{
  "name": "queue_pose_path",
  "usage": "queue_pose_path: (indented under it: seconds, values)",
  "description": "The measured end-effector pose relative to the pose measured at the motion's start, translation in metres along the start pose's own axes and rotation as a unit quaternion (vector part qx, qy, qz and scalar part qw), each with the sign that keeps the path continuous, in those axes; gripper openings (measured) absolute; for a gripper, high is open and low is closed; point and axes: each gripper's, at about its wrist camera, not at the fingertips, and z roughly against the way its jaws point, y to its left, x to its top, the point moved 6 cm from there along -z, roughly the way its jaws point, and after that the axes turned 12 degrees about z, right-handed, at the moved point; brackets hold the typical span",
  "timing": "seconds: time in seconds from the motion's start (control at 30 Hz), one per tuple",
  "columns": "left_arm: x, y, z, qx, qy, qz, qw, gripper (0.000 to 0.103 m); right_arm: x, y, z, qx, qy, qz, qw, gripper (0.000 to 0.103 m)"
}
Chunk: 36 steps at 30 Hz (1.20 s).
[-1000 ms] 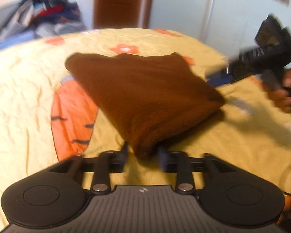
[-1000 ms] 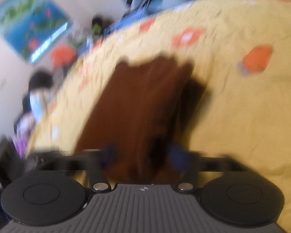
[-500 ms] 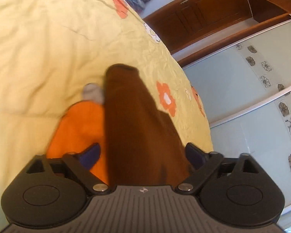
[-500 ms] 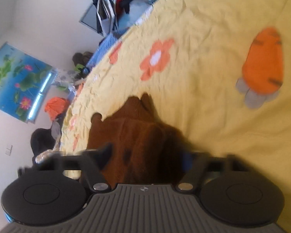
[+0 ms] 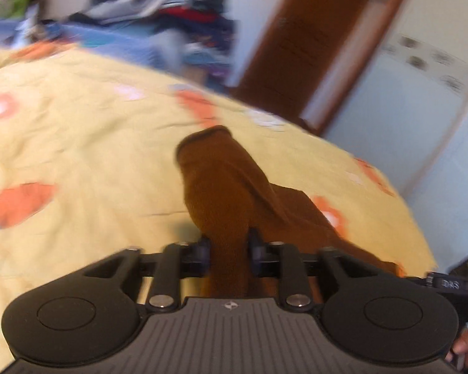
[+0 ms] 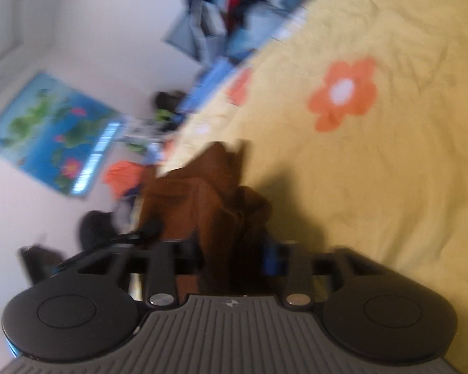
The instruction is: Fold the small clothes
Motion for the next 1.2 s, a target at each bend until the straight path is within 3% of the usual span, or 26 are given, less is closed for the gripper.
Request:
queue_pose_path:
  seconds: [0.03, 0.1, 0.17, 0.3, 0.33, 0.37, 0.4, 0.47, 0.57, 0.63, 0.7, 0.77, 0.83, 0.9, 1.03, 1.07, 1.1, 1.13, 1.2]
  values:
    - [-0.004, 0.012, 0.005, -0.01, 0.02, 0.034, 0.9992, 0.04, -0.002, -0.001, -0.002, -0.018, 0.009, -0.003, 1.0, 0.072]
    - [-0.021, 0.025, 0.022, -0.059, 0.05, 0.072, 0.9945, 0.076, -0.009, 0.005, 0.007, -0.007, 0.016, 0.012, 1.0, 0.073]
    - [-0.049, 0.035, 0.041, -0.081, 0.064, 0.083, 0.9912, 0.085, -0.022, 0.009, 0.022, 0.007, 0.024, 0.022, 0.999, 0.075]
    - [-0.105, 0.042, 0.051, -0.106, 0.143, 0.106, 0.9784, 0.083, -0.06, 0.018, 0.034, 0.009, 0.073, 0.055, 0.996, 0.072]
    - [-0.112, 0.038, 0.057, -0.108, 0.126, 0.088, 0.9822, 0.081, -0.069, 0.023, 0.032, 0.006, 0.089, 0.069, 0.994, 0.068]
    - [-0.117, 0.034, 0.058, -0.093, 0.121, 0.062, 0.9863, 0.057, -0.078, 0.027, 0.029, 0.002, 0.104, 0.087, 0.991, 0.046]
    - [-0.121, 0.032, 0.06, -0.072, 0.123, 0.043, 0.9888, 0.024, -0.086, 0.03, 0.026, -0.005, 0.116, 0.102, 0.988, 0.026]
    - [-0.119, 0.032, 0.065, -0.055, 0.131, 0.037, 0.9892, 0.021, -0.094, 0.035, 0.03, -0.002, 0.116, 0.118, 0.986, 0.026]
    - [-0.115, 0.031, 0.076, -0.028, 0.118, -0.025, 0.9923, 0.022, -0.102, 0.039, 0.037, 0.009, 0.113, 0.113, 0.987, 0.025]
    - [-0.119, 0.029, 0.079, -0.013, 0.113, -0.063, 0.9915, 0.029, -0.109, 0.037, 0.037, -0.001, 0.111, 0.121, 0.986, 0.026]
    - [-0.12, 0.023, 0.09, 0.007, 0.09, -0.095, 0.9914, 0.043, -0.103, 0.035, 0.043, 0.001, 0.106, 0.096, 0.99, 0.06]
    - [-0.117, 0.013, 0.11, 0.028, 0.044, -0.122, 0.9911, 0.051, -0.085, 0.035, 0.059, -0.006, 0.071, 0.084, 0.994, 0.071]
    - [-0.116, -0.004, 0.125, 0.017, -0.005, -0.152, 0.9882, 0.053, -0.058, 0.036, 0.074, -0.007, 0.012, 0.078, 0.997, 0.072]
    - [-0.117, -0.023, 0.128, 0.003, -0.031, -0.178, 0.9835, 0.059, -0.032, 0.036, 0.073, -0.012, -0.013, 0.058, 0.998, 0.072]
    - [-0.132, -0.042, 0.088, 0.005, 0.014, -0.204, 0.9789, 0.059, -0.005, 0.041, 0.025, -0.05, 0.014, 0.059, 0.997, 0.069]
    - [-0.137, -0.041, 0.077, 0.015, 0.03, -0.207, 0.9778, 0.059, -0.004, 0.041, 0.011, -0.061, 0.029, 0.062, 0.996, 0.057]
    - [-0.141, -0.038, 0.07, 0.028, 0.037, -0.207, 0.9773, 0.059, -0.006, 0.042, -0.001, -0.063, 0.046, 0.068, 0.995, 0.022]
    - [-0.145, -0.036, 0.068, 0.034, 0.035, -0.208, 0.977, 0.06, -0.011, 0.043, -0.01, -0.071, 0.07, 0.087, 0.991, 0.013]
    - [-0.148, -0.033, 0.071, 0.023, 0.028, -0.21, 0.9771, 0.065, -0.018, 0.04, -0.011, -0.107, 0.075, 0.144, 0.981, 0.011]
